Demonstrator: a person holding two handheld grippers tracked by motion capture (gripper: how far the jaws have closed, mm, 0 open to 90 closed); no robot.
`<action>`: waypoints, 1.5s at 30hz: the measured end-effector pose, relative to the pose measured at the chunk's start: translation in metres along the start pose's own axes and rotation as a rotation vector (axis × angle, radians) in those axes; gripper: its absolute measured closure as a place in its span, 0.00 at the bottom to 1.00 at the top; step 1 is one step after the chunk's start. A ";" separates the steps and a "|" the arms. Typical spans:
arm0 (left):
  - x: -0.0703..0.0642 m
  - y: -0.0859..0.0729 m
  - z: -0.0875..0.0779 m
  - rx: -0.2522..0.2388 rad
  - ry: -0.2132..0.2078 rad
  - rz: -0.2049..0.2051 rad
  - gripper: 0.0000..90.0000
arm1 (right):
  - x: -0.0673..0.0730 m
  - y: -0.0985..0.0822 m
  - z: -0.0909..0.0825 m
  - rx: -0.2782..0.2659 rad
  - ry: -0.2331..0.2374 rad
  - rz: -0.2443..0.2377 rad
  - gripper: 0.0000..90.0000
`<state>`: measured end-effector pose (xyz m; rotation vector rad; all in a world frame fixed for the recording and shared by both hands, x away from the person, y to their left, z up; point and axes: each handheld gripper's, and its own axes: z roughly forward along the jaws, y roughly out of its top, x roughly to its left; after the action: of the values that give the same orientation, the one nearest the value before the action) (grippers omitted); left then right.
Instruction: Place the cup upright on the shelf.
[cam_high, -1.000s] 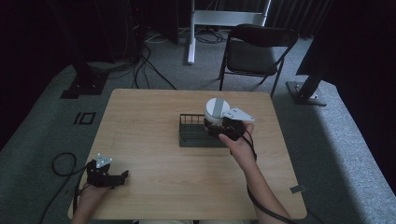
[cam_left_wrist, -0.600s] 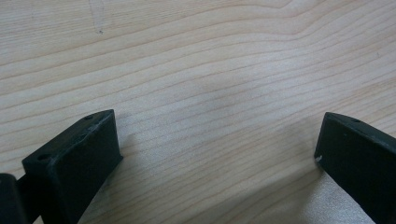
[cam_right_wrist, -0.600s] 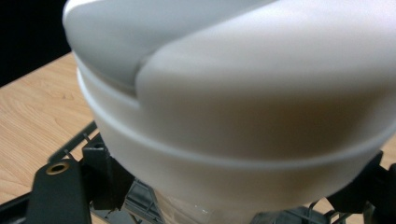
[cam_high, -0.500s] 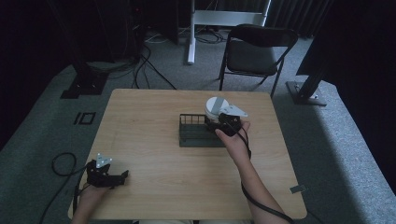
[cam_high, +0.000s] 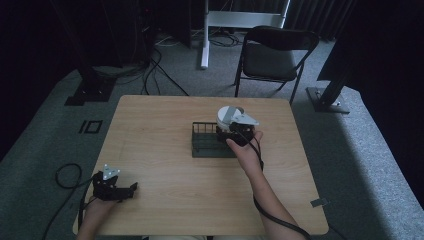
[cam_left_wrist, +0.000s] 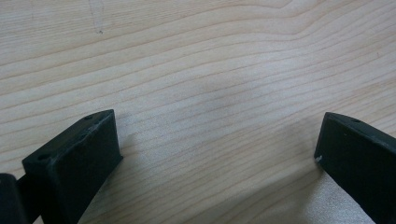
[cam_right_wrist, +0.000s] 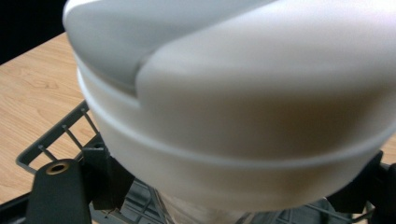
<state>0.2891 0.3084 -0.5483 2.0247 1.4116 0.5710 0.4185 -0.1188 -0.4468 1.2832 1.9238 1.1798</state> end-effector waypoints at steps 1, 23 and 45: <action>0.000 0.000 0.000 0.000 0.000 0.000 0.00 | 0.000 0.000 0.001 0.002 -0.007 -0.001 0.20; 0.000 0.000 0.000 0.000 0.000 0.000 0.00 | 0.002 -0.012 0.019 0.079 -0.001 0.013 0.20; 0.000 0.000 0.000 0.000 0.000 0.000 0.00 | 0.000 -0.019 0.022 0.114 -0.015 -0.020 0.20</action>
<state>0.2891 0.3083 -0.5483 2.0251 1.4117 0.5713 0.4277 -0.1137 -0.4739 1.3238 2.0138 1.0606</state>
